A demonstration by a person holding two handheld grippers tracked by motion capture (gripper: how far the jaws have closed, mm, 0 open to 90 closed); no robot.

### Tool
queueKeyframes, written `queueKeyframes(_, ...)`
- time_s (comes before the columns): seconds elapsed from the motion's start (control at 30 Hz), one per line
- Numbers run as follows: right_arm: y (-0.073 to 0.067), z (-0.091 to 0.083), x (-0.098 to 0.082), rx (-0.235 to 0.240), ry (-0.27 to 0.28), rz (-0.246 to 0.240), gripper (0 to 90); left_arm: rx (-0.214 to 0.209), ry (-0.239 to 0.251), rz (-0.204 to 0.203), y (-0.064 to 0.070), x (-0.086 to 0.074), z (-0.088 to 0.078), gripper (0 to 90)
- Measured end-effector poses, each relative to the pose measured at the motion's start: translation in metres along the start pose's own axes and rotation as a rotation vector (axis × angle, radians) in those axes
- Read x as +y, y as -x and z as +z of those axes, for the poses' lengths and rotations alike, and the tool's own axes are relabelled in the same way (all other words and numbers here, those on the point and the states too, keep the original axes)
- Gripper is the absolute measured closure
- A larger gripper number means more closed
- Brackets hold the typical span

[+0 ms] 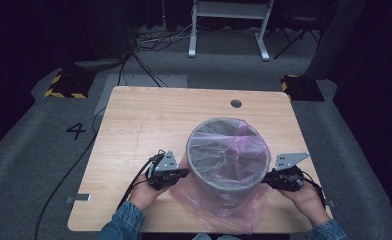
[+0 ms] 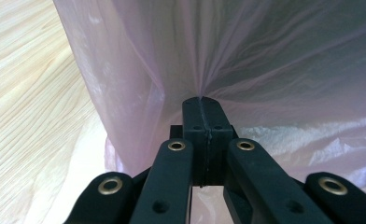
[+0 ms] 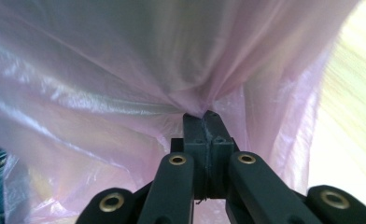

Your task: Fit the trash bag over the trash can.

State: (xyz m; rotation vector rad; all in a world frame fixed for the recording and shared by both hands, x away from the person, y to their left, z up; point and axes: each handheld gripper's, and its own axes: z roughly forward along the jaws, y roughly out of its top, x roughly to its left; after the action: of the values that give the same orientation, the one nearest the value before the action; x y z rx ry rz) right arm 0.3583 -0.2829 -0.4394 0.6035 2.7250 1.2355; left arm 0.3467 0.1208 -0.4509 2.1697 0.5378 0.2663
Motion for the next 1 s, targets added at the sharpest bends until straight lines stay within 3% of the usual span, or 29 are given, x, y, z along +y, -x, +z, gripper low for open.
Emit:
queueKeyframes(0.07,0.003,0.001,-0.003,-0.013,-0.010,0.029,90.0,-0.008,-0.019,-0.004,0.000,-0.003,0.004,90.0)
queueKeyframes(0.2,0.005,0.003,-0.009,-0.025,-0.014,0.047,89.3,0.014,-0.135,0.029,0.005,-0.013,0.017,90.0)
queueKeyframes(0.23,0.004,0.005,-0.010,-0.035,-0.019,0.049,85.7,0.018,-0.157,0.038,0.006,-0.015,0.019,90.0)
queueKeyframes(0.27,0.003,0.006,-0.012,-0.053,-0.016,0.045,77.7,0.011,-0.146,0.036,0.007,-0.016,0.018,90.0)
queueKeyframes(0.3,0.003,0.007,-0.014,-0.061,-0.002,0.053,77.9,-0.006,-0.116,0.026,0.007,-0.016,0.015,90.0)
queueKeyframes(0.4,0.000,0.002,-0.015,-0.053,0.023,0.052,88.0,-0.046,-0.004,-0.009,0.005,-0.013,0.000,85.9)
queueKeyframes(0.43,-0.002,-0.002,-0.015,-0.040,0.037,0.051,89.8,-0.043,0.019,-0.019,0.004,-0.012,-0.003,69.2)
queueKeyframes(0.47,-0.003,-0.004,-0.015,-0.038,0.046,0.049,90.0,-0.048,0.048,-0.043,0.002,-0.012,-0.007,59.5)
queueKeyframes(0.53,-0.006,-0.012,-0.012,-0.040,0.051,0.043,89.6,-0.048,0.079,-0.068,0.001,-0.011,-0.012,47.4)
queueKeyframes(0.57,-0.006,-0.017,-0.011,-0.043,0.054,0.036,84.1,-0.034,0.087,-0.066,0.001,-0.012,-0.015,44.5)
queueKeyframes(0.63,-0.006,-0.029,-0.009,-0.073,0.080,0.040,63.2,0.008,0.091,-0.061,0.000,-0.013,-0.020,42.2)
queueKeyframes(0.73,-0.006,-0.044,-0.006,-0.100,0.095,0.053,50.1,0.084,0.071,-0.078,-0.004,-0.017,-0.024,40.4)
queueKeyframes(0.87,-0.005,-0.066,0.004,-0.161,0.133,0.081,41.1,0.193,0.024,-0.138,-0.015,-0.027,-0.029,40.1)
queueKeyframes(0.97,-0.009,-0.077,0.012,-0.191,0.155,0.078,42.1,0.231,0.002,-0.160,-0.022,-0.037,-0.033,40.0)
queueKeyframes(1.0,-0.009,-0.080,0.013,-0.192,0.188,0.103,40.8,0.240,-0.002,-0.173,-0.023,-0.040,-0.034,40.1)
